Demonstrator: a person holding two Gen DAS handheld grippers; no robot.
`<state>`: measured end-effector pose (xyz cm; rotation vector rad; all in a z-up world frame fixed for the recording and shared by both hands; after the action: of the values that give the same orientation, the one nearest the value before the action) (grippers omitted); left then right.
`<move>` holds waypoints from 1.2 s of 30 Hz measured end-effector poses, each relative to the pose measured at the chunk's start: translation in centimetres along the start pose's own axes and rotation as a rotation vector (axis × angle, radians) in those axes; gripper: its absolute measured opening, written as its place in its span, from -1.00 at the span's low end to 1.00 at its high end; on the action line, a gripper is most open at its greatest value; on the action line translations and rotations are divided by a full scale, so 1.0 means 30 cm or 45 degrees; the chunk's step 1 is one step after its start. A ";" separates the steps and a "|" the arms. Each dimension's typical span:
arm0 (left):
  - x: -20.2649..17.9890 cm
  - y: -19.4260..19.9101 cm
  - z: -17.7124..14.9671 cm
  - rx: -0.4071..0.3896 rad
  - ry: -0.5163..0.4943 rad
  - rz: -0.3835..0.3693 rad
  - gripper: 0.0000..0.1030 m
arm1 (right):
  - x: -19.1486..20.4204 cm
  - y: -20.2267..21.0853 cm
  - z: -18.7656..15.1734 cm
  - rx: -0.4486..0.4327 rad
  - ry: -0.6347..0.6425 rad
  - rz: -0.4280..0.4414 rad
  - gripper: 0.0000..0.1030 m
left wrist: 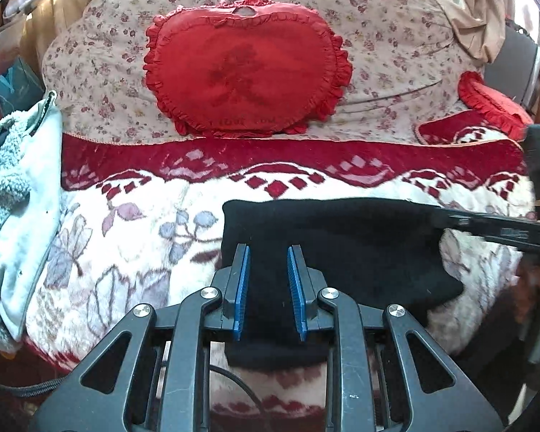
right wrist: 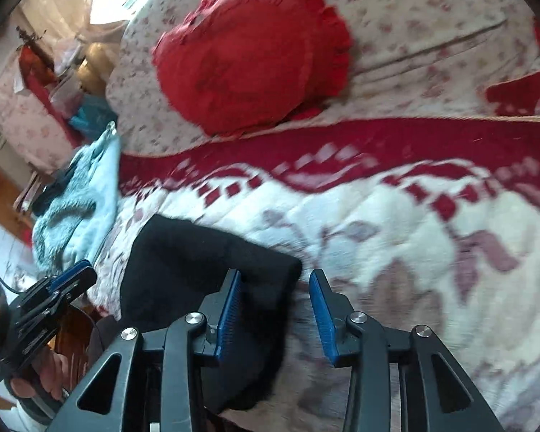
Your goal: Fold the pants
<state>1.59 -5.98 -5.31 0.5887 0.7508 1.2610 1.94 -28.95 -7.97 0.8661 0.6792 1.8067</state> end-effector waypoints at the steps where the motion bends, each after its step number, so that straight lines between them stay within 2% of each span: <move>1: 0.001 -0.013 0.002 0.007 0.000 0.008 -0.59 | 0.013 0.015 0.011 -0.024 0.018 0.016 -0.27; 3: -0.002 -0.060 0.000 0.035 0.006 0.018 -0.59 | 0.065 0.018 0.032 -0.054 0.074 0.061 -0.27; 7: 0.016 -0.162 -0.018 0.101 0.022 0.082 -0.59 | 0.140 -0.061 0.046 -0.011 0.218 0.023 -0.27; 12: 0.025 -0.200 -0.025 0.103 0.030 0.091 -0.58 | 0.068 -0.229 0.033 0.130 0.227 -0.081 -0.27; 18: 0.037 -0.177 -0.030 0.107 0.050 0.080 -0.59 | 0.085 -0.107 0.036 0.071 0.223 -0.089 -0.27; 21: 0.044 -0.160 -0.034 0.105 0.070 0.078 -0.59 | 0.148 -0.041 0.036 0.028 0.266 -0.065 -0.27; 27: 0.051 -0.147 -0.053 0.107 0.081 0.095 -0.59 | 0.250 0.029 0.017 -0.030 0.372 -0.085 -0.27; 31: 0.046 -0.143 -0.060 0.103 0.074 0.105 -0.58 | 0.244 0.066 0.025 -0.068 0.342 -0.090 -0.27; 36: 0.046 -0.137 -0.071 0.097 0.084 0.113 -0.59 | 0.308 -0.013 -0.044 0.031 0.381 0.024 -0.27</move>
<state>2.66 -5.54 -9.99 0.6510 0.8380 1.3436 -1.36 -20.30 -6.69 0.6240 0.8858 1.9688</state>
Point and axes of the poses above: each gripper's, at about its wrist camera, not at the fingertips, and y roughly against the way its jaws point, x to its left, z to its top, the point moved 9 cm from there along -y, roughly the way its jaws point, and after that the axes turned 13 degrees about y, right-handed, at the moved point
